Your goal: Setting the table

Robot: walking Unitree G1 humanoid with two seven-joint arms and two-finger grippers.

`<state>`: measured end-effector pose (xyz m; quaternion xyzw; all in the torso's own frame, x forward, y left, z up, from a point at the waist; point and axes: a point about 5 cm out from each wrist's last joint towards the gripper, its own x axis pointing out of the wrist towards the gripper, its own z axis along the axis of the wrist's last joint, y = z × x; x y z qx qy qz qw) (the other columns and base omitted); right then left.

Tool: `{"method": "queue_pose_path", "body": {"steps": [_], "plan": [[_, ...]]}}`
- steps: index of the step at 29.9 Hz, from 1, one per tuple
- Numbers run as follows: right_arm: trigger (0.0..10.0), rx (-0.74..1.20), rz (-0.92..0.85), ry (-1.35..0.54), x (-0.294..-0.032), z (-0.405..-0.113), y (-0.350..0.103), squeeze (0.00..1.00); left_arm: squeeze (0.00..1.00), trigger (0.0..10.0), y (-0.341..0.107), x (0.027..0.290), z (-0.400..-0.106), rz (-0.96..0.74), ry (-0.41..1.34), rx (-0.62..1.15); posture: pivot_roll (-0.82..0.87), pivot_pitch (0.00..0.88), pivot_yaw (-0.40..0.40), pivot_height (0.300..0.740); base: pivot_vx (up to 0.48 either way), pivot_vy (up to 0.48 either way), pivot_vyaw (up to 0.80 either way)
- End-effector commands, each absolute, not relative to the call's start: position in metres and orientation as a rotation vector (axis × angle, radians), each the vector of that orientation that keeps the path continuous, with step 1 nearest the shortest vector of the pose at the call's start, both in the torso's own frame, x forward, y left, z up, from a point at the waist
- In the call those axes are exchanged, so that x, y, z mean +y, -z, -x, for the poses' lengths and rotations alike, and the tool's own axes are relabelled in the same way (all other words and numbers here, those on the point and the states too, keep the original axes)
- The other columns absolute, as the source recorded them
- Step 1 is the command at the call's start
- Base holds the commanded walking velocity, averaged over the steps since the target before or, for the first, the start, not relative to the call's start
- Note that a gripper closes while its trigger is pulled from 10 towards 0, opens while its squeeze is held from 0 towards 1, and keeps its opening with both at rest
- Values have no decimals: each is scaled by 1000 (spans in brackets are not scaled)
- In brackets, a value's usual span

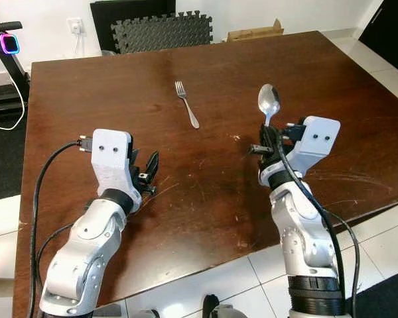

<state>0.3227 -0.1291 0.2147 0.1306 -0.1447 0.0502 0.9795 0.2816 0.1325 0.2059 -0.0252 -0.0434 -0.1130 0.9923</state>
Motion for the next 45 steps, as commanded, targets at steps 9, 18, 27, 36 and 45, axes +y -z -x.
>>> {"method": "queue_pose_path", "body": {"steps": [9, 18, 27, 36, 45], "plan": [[10000, -269, -258, -85, -132, -320, -210, 0, 0, 10000, -200, 130, -282, 37, 228, -64, 55, 158, 22, 740, 0, 0, 0], [10000, -259, -260, -86, -131, -320, -209, 0, 0, 10000, -199, 131, -283, 28, 225, -62, 59, 159, 25, 740, 0, 0, 0], [10000, -242, -265, -100, -132, -320, -207, 0, 0, 10000, -198, 132, -283, 20, 224, -58, 60, 160, 27, 740, 0, 0, 444], [10000, -241, -269, -99, -131, -320, -207, 0, 0, 10000, -197, 132, -283, 15, 222, -51, 62, 162, 29, 740, 0, 0, 800], [10000, -237, -268, -97, -132, -319, -206, 0, 0, 10000, -195, 131, -283, 13, 223, -43, 60, 161, 32, 740, 0, 0, 800]]}}
